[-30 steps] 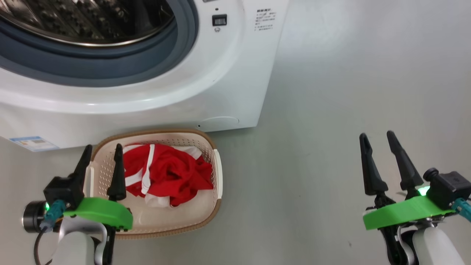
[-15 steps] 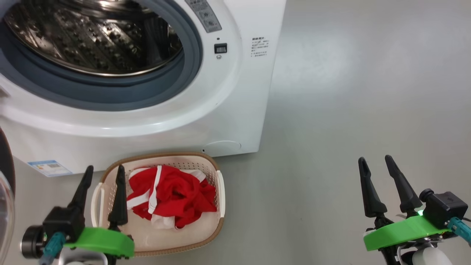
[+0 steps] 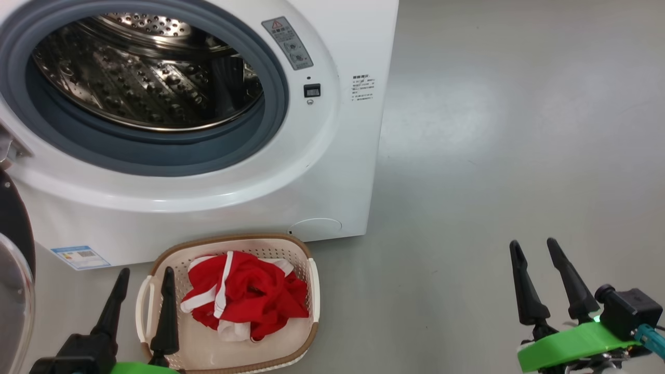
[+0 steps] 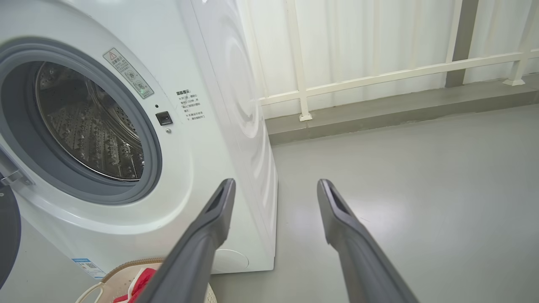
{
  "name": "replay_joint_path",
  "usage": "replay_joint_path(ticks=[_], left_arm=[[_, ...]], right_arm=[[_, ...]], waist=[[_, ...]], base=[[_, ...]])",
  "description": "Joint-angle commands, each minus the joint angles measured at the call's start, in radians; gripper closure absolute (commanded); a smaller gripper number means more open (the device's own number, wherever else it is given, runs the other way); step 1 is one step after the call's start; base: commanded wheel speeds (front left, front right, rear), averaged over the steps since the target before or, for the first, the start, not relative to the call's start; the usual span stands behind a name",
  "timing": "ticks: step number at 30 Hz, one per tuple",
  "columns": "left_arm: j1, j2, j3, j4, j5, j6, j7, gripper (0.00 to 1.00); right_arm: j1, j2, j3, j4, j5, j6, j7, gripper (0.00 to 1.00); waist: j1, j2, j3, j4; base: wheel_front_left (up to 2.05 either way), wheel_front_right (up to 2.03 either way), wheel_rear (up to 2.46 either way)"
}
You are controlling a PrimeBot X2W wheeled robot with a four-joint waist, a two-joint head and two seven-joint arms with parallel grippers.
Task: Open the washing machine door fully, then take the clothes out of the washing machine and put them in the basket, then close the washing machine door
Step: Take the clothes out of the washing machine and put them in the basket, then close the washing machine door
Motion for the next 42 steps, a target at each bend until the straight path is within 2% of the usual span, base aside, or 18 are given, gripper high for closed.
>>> replay_joint_path(ticks=[1,29,42], left_arm=[[0.003,0.013,0.032,-0.041,-0.005,0.011,-0.005,0.00],[0.026,0.013,0.026,-0.093,-0.013,0.018,-0.005,0.00],[0.032,0.013,0.022,-0.103,-0.009,0.018,-0.005,0.00]], right_arm=[[0.014,-0.004,0.016,-0.027,0.007,0.007,-0.006,0.00],[0.028,-0.004,0.007,-0.031,0.003,0.007,-0.006,0.00],[0.031,-0.004,0.009,-0.027,0.003,0.007,-0.006,0.00]], waist=[[0.0000,0.0000,-0.003,0.001],[0.0000,0.0000,-0.007,0.003],[0.0000,0.0000,-0.012,0.006]], base=[[0.00,0.00,0.00],[-0.02,0.02,0.00],[-1.10,1.10,0.00]])
